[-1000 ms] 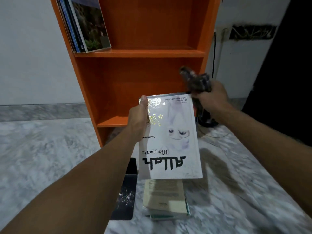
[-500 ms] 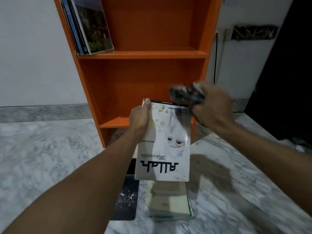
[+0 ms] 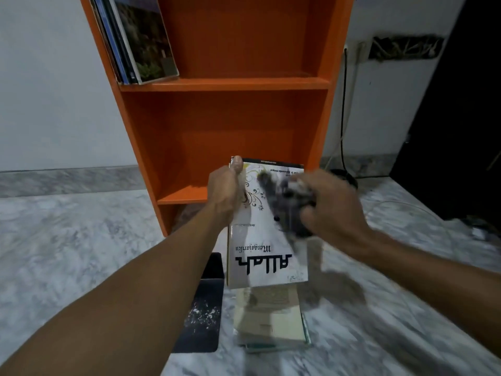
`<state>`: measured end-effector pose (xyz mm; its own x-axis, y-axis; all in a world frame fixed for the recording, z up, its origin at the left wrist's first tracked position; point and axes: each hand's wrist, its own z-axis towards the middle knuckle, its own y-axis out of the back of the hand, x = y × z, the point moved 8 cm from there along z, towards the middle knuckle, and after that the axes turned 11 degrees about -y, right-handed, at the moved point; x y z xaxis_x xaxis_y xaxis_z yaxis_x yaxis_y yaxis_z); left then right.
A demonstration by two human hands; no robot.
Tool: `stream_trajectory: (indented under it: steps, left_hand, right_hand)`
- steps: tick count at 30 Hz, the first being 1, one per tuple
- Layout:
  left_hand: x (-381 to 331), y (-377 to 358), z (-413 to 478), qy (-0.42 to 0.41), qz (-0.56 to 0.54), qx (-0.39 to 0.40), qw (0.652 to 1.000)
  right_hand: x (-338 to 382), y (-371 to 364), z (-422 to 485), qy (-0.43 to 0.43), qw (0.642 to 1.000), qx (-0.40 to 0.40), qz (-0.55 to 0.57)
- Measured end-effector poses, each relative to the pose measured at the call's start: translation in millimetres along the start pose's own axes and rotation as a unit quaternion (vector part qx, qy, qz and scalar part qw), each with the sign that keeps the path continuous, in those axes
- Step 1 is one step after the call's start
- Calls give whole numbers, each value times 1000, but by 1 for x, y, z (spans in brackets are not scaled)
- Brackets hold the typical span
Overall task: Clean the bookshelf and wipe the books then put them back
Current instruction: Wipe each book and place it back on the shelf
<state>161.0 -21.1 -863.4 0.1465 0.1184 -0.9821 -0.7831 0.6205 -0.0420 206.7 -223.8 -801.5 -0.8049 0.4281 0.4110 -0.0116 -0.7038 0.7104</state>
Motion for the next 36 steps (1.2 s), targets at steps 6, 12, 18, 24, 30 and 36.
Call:
stream_trajectory:
  steps: [6, 12, 18, 24, 30, 36]
  left_hand:
    - [6, -19, -6, 91, -128, 36, 987]
    - [5, 16, -3, 72, -87, -70, 991]
    - [-1, 25, -2, 34, -16, -102, 994]
    - [-4, 9, 2, 18, -60, -56, 996]
    - [-14, 45, 3, -38, 24, -140, 989]
    - [-6, 59, 6, 18, -46, -252, 966]
  right_hand:
    - [17, -32, 13, 12, 998, 2, -62]
    - [43, -80, -163, 310, 911, 263, -75]
    - [31, 7, -4, 94, 994, -41, 33]
    - [32, -46, -3, 82, 993, 31, -79]
    - [-2, -125, -162, 146, 843, 496, -149]
    - [-35, -143, -132, -144, 805, 576, -3]
